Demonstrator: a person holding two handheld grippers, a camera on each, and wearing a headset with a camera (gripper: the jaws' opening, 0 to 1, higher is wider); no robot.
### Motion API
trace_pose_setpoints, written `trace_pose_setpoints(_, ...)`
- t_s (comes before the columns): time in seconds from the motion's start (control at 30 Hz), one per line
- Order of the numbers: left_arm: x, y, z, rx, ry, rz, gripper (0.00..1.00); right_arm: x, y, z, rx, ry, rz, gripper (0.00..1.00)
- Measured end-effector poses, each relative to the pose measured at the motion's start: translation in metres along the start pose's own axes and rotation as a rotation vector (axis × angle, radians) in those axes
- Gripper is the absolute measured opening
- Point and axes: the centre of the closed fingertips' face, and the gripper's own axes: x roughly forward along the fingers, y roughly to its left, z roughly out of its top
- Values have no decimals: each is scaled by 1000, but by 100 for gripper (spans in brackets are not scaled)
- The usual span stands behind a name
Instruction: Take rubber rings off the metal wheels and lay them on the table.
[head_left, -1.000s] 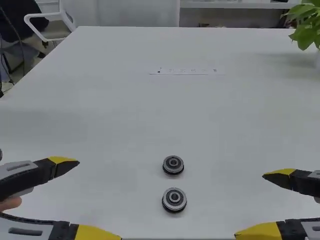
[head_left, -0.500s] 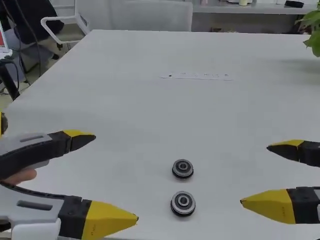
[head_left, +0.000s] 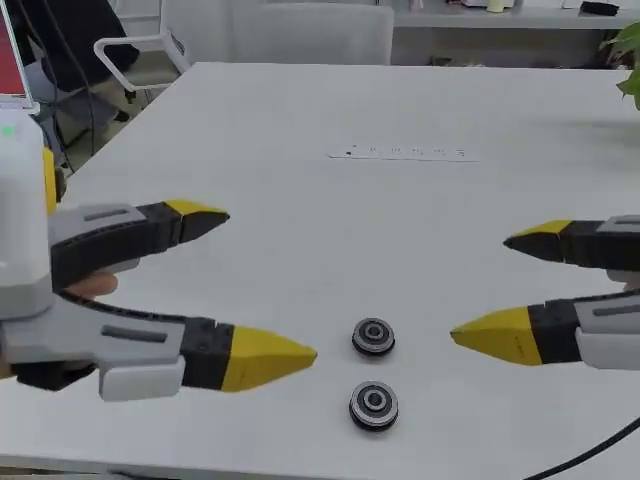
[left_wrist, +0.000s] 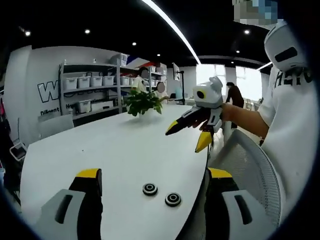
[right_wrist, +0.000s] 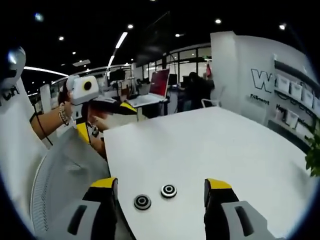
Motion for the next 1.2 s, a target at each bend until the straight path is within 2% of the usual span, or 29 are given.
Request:
trace_pose_setpoints(0.2, 10, 8, 15, 23, -31, -15, 76, 13, -10, 12, -14, -23, 23, 65)
trace_pose_setpoints(0.3, 19, 12, 18, 59, -22, -21, 72, 22, -13, 15, -5, -48, 33, 63)
trace_pose_setpoints(0.43, 35, 14, 23, 97, -24, -39, 67, 34, -12, 16, 13, -67, 80, 60)
trace_pose_setpoints(0.6, 56, 15, 17, 140, 1, -73, 60, 42, -10, 6, 29, -81, 108, 58)
trace_pose_setpoints(0.77, 76, 13, 10, 171, 4, -101, 52, 47, -4, -14, 10, -37, 131, 57)
trace_pose_setpoints(0.93, 93, 10, -10, 179, 54, -142, 48, 54, 1, -29, -11, -6, 154, 51)
trace_pose_setpoints(1.07, 101, 4, -38, 187, 125, -183, 47, 60, 10, -36, -27, 1, 181, 44)
trace_pose_setpoints(1.2, 103, -9, -64, 180, 182, -226, 47, 67, 19, -55, -49, 66, 215, 40)
